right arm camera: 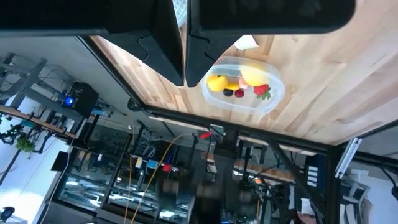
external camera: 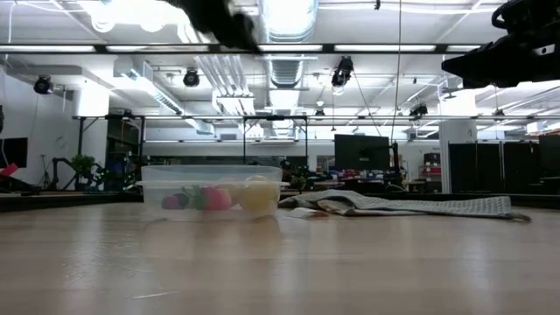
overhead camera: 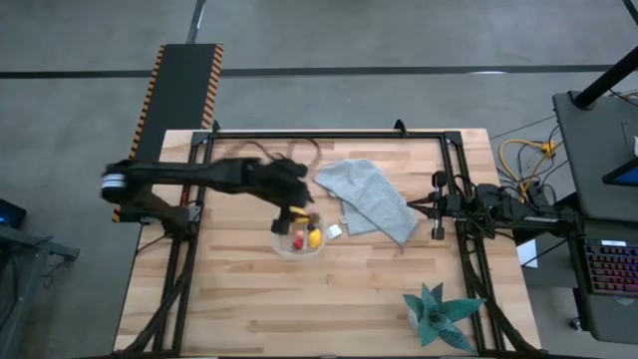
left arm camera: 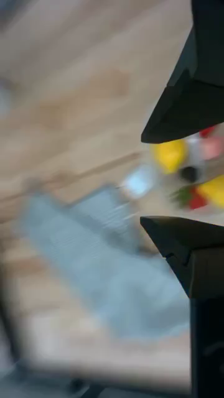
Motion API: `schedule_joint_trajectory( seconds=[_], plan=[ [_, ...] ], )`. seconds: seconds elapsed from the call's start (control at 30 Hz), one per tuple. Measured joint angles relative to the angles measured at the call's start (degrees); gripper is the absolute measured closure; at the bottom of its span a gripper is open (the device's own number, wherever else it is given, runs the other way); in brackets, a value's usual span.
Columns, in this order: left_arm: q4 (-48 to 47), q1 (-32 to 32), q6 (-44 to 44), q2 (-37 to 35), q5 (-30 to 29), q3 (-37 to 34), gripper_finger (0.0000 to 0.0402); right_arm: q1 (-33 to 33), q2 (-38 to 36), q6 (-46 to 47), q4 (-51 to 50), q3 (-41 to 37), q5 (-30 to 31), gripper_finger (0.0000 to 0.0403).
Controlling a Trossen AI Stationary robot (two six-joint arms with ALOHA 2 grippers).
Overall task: Pick and placing Produce into tupperware
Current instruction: Return to Home Position
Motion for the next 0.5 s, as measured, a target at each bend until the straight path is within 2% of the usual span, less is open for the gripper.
schedule_joint_trajectory(
  seconds=[0.27, 0.5],
  plan=[
    [5.12, -1.72, 0.70, -18.91, -0.76, -2.24, 0.0254, 0.00, 0.04, 3.00, -0.36, 0.00, -0.01, 0.0394],
    [7.60, -1.98, 0.74, -32.30, -2.14, -11.81, 0.0334, 0.02, 0.04, 4.05, -0.36, 0.00, -0.04, 0.0394]
  ],
)
